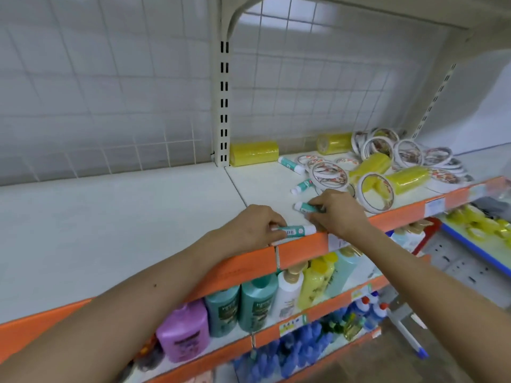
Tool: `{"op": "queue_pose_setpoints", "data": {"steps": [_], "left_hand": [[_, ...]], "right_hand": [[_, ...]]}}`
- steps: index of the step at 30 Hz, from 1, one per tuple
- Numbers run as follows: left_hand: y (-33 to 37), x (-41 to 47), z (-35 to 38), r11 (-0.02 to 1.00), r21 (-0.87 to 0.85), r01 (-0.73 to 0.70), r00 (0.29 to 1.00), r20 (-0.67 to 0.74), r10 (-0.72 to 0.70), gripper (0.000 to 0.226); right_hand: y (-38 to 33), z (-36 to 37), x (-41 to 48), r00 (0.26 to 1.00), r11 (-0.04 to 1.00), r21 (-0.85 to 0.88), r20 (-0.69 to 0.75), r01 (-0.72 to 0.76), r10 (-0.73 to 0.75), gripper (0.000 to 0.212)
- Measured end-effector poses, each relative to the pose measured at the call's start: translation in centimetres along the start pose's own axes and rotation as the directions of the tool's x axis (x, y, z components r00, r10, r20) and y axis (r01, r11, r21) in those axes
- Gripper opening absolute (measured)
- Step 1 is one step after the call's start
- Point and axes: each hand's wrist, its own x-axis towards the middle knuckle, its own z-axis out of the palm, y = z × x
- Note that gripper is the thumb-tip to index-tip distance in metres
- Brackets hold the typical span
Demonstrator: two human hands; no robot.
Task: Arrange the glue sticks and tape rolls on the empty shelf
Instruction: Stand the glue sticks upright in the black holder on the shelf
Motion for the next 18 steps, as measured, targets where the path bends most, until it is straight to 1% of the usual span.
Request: {"op": "queue_pose_setpoints", "data": {"steps": [2, 5, 8, 14, 18], "left_hand": [[-0.1, -0.7, -0.4, 1.000, -0.016, 0.023, 0.998, -0.052, -0.024, 0.027], [-0.7, -2.2, -1.0, 0.997, -0.032, 0.069, 0.988, -0.139, -0.072, 0.027], [-1.7, -4.3, -1.8, 0.989, -0.070, 0.133, 0.968, -0.206, -0.145, 0.028], [-5.5, -10.3, -4.2, 0.961, -0.069, 0.268, 0.929, -0.247, -0.277, 0.029], [-8.8, -15.2, -6.0, 0.945, -0.079, 0.317, 0.907, -0.265, -0.326, 0.027]], "right_hand": [[-0.5, 0.1, 0.4, 0.999, 0.999, 0.023, -0.026, 0.036, -0.035, 0.020], [-1.7, 0.1, 1.0, 0.994, 0.993, 0.047, -0.004, 0.108, -0.108, 0.023], [-3.5, 0.0, 1.5, 0.989, 0.982, 0.112, -0.018, 0.151, -0.150, 0.025], [-9.9, 0.5, 2.2, 0.971, 0.950, 0.215, 0.030, 0.227, -0.239, 0.025], [-16.1, 1.4, 2.0, 0.961, 0.935, 0.250, 0.048, 0.252, -0.272, 0.025]]}}
